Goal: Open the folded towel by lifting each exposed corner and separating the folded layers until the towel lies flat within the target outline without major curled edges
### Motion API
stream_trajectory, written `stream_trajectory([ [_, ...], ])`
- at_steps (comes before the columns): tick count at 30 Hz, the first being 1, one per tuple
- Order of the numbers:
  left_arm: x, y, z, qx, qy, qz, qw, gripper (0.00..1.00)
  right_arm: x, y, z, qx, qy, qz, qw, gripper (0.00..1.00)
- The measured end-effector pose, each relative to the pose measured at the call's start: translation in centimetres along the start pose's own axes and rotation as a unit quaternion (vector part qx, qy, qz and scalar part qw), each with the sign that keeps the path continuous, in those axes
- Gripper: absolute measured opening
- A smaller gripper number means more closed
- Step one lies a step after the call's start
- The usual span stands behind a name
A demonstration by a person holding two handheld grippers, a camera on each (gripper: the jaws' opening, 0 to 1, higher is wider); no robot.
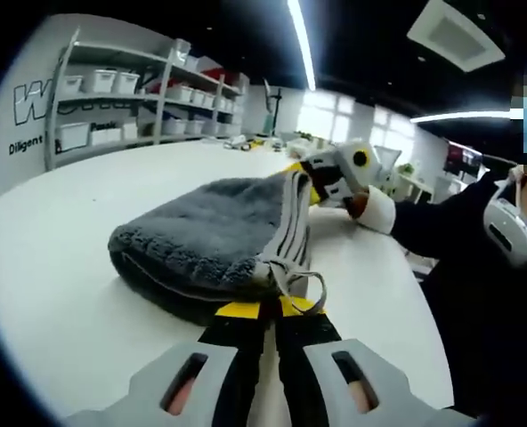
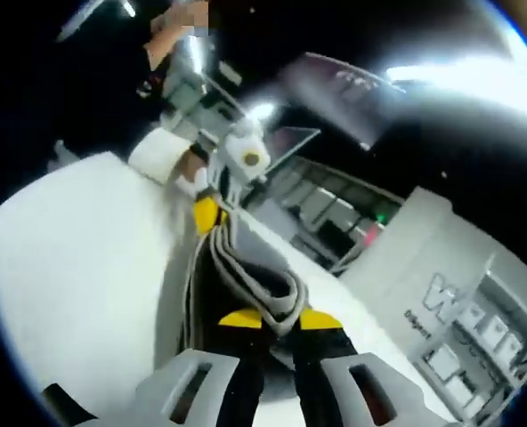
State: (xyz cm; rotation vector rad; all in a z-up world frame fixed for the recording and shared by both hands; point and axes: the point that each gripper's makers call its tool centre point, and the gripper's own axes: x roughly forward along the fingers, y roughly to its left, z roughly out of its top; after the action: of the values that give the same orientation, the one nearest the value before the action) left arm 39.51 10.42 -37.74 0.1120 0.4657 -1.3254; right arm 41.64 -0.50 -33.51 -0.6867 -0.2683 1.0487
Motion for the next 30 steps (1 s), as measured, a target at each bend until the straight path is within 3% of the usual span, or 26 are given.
stream_trajectory([
  [3,0.1,-0.9,0.2,0.0,-0.005,-0.014,0.9999,0.04,-0.2,-0.9,0.1,0.006,-0.007,-0.009,0.9999,0.04],
  [12,0.2,-3.4,-0.6,-0.004,0.02,-0.066,0.9976,0.04,-0.7,0.3,1.3,0.124,-0.025,0.024,0.9917,0.02],
  [19,-0.4,-4.6,-1.1,0.003,0.039,-0.105,0.9937,0.04,-1.8,0.9,2.7,0.237,-0.041,0.069,0.9682,0.01],
  [23,-0.9,-5.5,-1.3,0.004,0.044,-0.135,0.9898,0.04,-2.2,1.0,3.4,0.247,-0.048,0.074,0.9648,0.0],
  [28,-1.1,-5.4,-1.3,0.013,0.04,-0.134,0.9901,0.04,-2.1,0.9,3.7,0.254,-0.054,0.073,0.9628,0.0],
  [30,-1.4,-5.1,-0.2,0.045,0.001,-0.13,0.9904,0.04,-2.1,0.8,3.7,0.256,-0.057,0.071,0.9624,0.01],
])
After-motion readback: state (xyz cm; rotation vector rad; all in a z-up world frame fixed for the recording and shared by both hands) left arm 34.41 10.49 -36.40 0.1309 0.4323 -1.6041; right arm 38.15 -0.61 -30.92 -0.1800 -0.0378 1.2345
